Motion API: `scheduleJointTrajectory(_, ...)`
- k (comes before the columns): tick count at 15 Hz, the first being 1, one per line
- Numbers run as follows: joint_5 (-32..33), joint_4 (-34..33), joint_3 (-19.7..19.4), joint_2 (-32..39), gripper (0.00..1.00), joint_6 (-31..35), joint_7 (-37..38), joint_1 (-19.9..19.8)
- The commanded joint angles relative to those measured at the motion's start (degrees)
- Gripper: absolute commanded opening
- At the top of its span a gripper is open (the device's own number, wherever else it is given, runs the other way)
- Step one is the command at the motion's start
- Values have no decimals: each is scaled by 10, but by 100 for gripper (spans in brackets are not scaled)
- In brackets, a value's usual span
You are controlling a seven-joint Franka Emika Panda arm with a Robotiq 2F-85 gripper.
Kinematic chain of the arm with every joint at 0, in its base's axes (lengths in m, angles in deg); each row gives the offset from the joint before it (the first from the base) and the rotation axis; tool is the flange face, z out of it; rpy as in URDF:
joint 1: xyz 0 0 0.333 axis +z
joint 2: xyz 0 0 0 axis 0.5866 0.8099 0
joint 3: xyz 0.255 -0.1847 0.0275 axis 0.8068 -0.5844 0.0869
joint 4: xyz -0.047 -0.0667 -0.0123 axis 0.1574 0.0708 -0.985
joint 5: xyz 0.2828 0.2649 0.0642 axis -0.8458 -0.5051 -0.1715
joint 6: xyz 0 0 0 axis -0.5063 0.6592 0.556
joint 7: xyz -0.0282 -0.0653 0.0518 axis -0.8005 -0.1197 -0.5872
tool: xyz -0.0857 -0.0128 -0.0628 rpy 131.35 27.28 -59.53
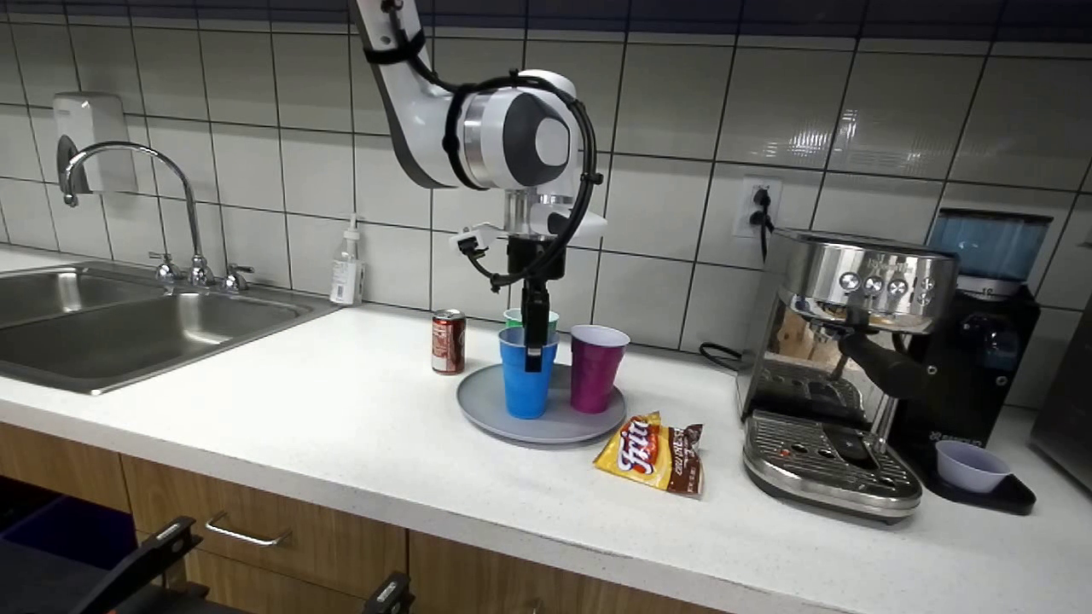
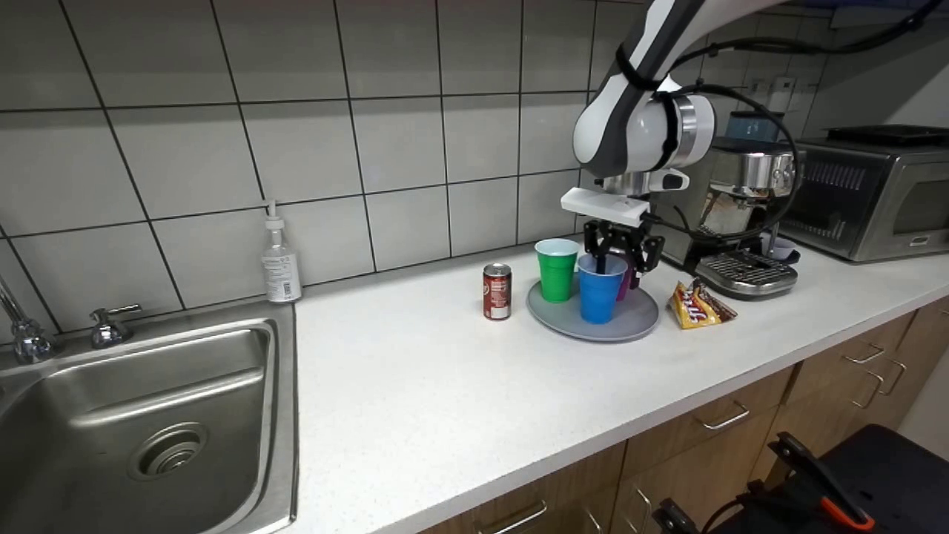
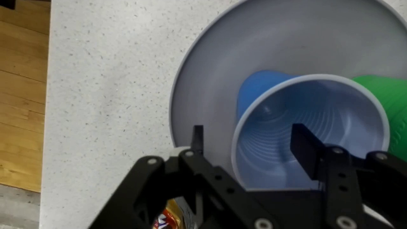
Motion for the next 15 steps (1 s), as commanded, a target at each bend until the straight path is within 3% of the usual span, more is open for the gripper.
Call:
scheduleJointTrajectory(1,-5,13,-6,-23,99,-13,8,2)
scheduleJointTrajectory(9,2,67,-9,-86,100,-6,8,2)
scheduleJointTrajectory(15,27,135,2,-176,100,-6,10,1)
